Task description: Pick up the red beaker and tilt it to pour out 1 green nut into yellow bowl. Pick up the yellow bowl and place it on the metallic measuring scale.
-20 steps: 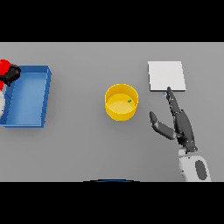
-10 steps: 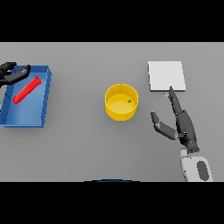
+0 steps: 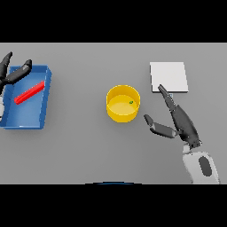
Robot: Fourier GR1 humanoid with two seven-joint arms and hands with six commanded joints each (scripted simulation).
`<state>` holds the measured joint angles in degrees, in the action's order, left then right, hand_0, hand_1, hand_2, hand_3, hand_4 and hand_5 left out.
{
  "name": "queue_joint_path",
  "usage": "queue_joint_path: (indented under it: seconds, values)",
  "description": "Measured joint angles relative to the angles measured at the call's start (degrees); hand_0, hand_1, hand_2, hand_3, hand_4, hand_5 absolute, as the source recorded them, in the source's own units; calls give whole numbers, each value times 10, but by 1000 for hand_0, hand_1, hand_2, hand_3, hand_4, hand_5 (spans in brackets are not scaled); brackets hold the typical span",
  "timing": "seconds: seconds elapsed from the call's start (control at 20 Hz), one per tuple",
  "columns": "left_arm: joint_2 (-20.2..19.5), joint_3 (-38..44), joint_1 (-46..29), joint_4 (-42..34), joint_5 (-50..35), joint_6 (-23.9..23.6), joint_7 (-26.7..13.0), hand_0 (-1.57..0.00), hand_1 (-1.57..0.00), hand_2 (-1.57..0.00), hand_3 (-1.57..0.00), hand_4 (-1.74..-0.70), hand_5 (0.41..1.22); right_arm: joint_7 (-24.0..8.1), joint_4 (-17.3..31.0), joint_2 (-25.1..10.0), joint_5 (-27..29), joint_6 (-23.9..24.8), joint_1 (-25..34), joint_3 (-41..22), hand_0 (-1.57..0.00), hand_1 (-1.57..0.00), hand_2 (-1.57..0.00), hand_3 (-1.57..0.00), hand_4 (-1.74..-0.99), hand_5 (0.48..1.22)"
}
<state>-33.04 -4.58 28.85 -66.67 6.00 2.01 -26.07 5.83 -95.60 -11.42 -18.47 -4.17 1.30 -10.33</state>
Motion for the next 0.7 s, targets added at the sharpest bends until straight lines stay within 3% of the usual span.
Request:
queue_joint_path:
  seconds: [0.15,0.3,0.6,0.7]
  values:
    - [7,-5,-5,-17,-2,-3,0,-10,-9,-8,-9,-802,678,-30,18,-53,-85,-23,50,-40,1,1,1,1,-1132,631]
    - [14,-7,-6,-16,-2,-4,-18,-5,-4,-4,-4,-809,688,-19,48,-93,-158,-50,116,-85,1,1,1,1,-1150,630]
    - [7,0,-10,-12,-10,6,-4,0,0,0,0,-805,691,34,115,-132,-243,-109,224,-168,1,1,1,1,-1161,643]
    - [6,1,-9,-12,-12,8,2,0,0,0,0,-806,695,49,141,-127,-260,-118,248,-191,1,1,1,1,-1153,639]
